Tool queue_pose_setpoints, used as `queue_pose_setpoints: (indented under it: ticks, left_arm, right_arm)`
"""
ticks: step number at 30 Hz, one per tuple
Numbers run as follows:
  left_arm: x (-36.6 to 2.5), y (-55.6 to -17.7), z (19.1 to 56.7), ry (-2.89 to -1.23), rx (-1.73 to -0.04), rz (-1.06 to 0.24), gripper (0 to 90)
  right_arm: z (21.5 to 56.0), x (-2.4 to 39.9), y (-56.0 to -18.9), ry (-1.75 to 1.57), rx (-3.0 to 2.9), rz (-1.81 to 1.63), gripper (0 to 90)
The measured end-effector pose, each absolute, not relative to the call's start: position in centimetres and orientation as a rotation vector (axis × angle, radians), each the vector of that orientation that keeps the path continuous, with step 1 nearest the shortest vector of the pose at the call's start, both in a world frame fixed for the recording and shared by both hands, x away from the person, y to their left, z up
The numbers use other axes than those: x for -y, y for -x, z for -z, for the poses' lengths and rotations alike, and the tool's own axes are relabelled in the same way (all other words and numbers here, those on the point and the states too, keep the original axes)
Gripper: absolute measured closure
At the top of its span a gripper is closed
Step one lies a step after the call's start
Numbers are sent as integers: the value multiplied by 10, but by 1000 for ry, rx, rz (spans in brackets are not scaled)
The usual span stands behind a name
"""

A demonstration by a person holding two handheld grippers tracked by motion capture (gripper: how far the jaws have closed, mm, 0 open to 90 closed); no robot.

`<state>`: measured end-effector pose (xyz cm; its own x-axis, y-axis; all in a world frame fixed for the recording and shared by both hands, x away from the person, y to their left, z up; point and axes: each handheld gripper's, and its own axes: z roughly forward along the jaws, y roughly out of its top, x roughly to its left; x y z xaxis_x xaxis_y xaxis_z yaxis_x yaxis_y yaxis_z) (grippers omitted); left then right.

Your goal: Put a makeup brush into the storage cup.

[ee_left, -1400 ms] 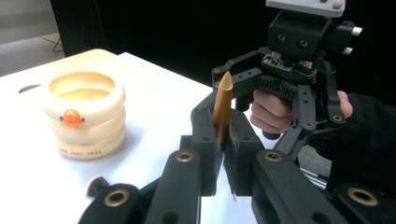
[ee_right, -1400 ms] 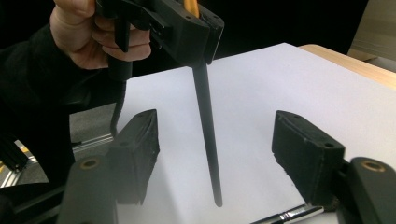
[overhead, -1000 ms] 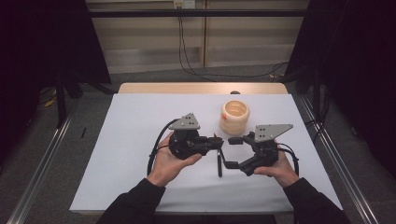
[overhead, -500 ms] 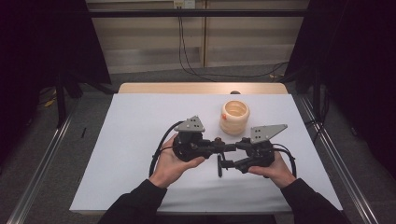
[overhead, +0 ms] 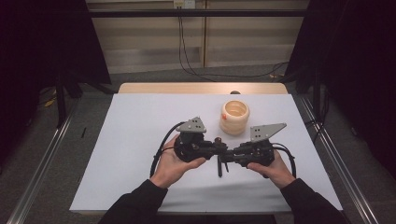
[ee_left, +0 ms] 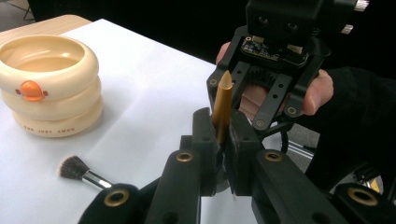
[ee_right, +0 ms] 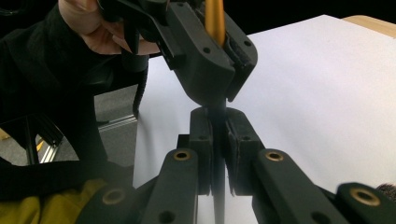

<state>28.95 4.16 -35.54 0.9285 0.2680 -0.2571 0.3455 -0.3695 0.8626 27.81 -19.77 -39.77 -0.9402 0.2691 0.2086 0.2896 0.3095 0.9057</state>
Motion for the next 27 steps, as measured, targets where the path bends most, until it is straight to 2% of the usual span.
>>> queue_pose_setpoints:
  ticks: [15,24,27]
  left_arm:
    - [-43,-291,360,-1919,-433,56,805]
    - [-46,-291,359,-1866,-434,-5,572]
    - [-47,-290,359,-1861,-446,-32,453]
  right_arm:
    - [396,199,-276,566,2556,1782,840]
    - [395,200,-276,568,2564,1798,840]
    - [395,200,-276,579,2567,1797,840]
